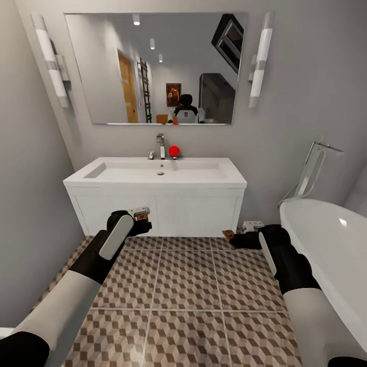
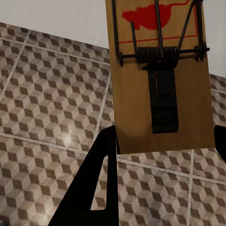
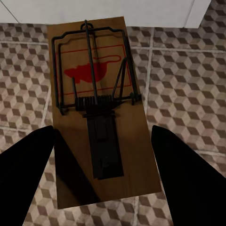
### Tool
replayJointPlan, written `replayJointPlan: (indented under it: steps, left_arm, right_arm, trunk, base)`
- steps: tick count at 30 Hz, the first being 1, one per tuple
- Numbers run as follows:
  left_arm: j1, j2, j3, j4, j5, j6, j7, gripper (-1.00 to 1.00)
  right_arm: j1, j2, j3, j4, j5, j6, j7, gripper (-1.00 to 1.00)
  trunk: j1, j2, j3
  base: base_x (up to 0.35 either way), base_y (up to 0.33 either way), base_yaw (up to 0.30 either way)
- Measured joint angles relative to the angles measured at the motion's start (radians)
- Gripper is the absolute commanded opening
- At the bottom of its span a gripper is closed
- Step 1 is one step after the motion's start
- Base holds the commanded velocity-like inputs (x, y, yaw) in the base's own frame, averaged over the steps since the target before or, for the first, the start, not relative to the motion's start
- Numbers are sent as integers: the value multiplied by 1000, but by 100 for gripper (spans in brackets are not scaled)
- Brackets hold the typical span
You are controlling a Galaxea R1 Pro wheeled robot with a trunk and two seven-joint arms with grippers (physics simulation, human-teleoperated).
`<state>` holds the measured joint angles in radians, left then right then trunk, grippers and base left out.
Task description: Take the four mousetraps from the cabinet in the bathroom and place them on the bathroom floor. Make sure all four end up on the same floor surface, and ensure that at least two of them are either under or directly next to the same bathroom sink.
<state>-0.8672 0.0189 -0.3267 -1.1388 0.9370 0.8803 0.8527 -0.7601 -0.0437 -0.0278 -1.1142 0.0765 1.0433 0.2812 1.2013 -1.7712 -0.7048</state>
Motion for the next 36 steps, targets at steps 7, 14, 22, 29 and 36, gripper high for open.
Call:
replayJointPlan:
  steps: [7, 14, 22, 29, 36]
  left_arm:
    - [0, 0, 0, 2, 1, 0, -1, -100]
    - [0, 0, 0, 8, 1, 0, -2, -100]
    - [0, 0, 0, 16, 1, 0, -3, -100]
    - [0, -1, 0, 19, 1, 0, -4, -100]
    - [0, 0, -1, 24, 1, 0, -3, -100]
  right_arm:
    - [0, -1, 0, 3, -2, 0, 0, -100]
    - [0, -1, 0, 3, -2, 0, 0, -100]
    - [0, -1, 0, 3, -2, 0, -1, -100]
    - [0, -1, 0, 18, -1, 0, -1, -100]
    - [0, -2, 0, 31, 0, -17, -1, -100]
  trunk:
    - [27, -49, -22]
    - [54, -98, -44]
    - [84, -154, -69]
    - [111, -203, -91]
    - [138, -252, -113]
  base:
    - [0, 0, 0]
    - [0, 0, 0]
    - [0, 0, 0]
    - [0, 0, 0]
    - [0, 0, 0]
